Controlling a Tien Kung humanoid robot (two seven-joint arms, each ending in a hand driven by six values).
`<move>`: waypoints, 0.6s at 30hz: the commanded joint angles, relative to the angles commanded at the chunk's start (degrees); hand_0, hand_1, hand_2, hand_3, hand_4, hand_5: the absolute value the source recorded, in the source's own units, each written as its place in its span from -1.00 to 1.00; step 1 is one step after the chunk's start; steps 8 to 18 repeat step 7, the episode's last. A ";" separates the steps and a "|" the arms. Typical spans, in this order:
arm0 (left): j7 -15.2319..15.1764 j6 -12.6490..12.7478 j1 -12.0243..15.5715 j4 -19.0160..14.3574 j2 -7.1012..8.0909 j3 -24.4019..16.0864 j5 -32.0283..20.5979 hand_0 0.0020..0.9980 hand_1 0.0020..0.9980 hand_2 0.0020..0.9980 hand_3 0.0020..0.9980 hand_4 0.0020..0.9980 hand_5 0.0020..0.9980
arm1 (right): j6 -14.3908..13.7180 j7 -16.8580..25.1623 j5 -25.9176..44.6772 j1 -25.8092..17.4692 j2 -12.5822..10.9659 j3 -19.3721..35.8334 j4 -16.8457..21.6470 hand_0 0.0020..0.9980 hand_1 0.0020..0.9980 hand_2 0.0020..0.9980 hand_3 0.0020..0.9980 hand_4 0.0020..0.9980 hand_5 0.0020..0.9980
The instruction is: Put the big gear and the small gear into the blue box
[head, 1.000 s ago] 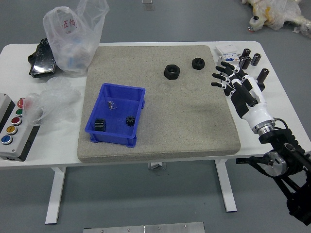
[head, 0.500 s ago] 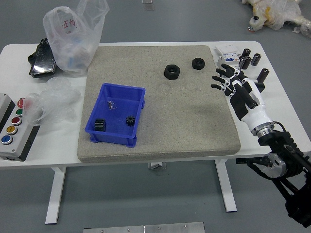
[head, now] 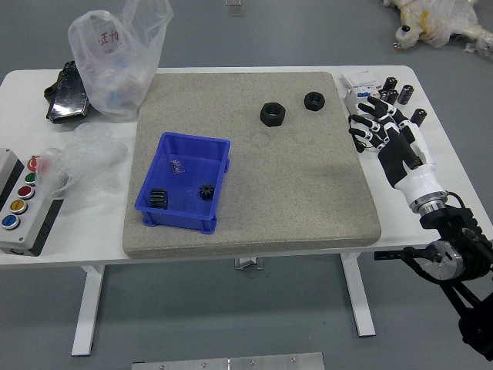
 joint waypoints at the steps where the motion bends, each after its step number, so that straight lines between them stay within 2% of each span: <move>1: 0.03 -0.03 -0.04 0.00 0.02 -0.02 0.02 0.32 -0.29 -0.22 0.30 0.46 -0.23 | 0.00 0.00 -0.01 -0.03 0.03 0.06 -0.01 0.17 0.32 0.41 0.37 0.35 -0.20; 18: 0.16 -0.16 -0.19 0.04 0.09 -0.16 0.12 0.32 -0.29 -0.22 0.30 0.46 -0.23 | 0.02 -0.01 -0.05 -0.24 -0.03 0.43 -0.15 0.17 0.32 0.41 0.37 0.35 -0.20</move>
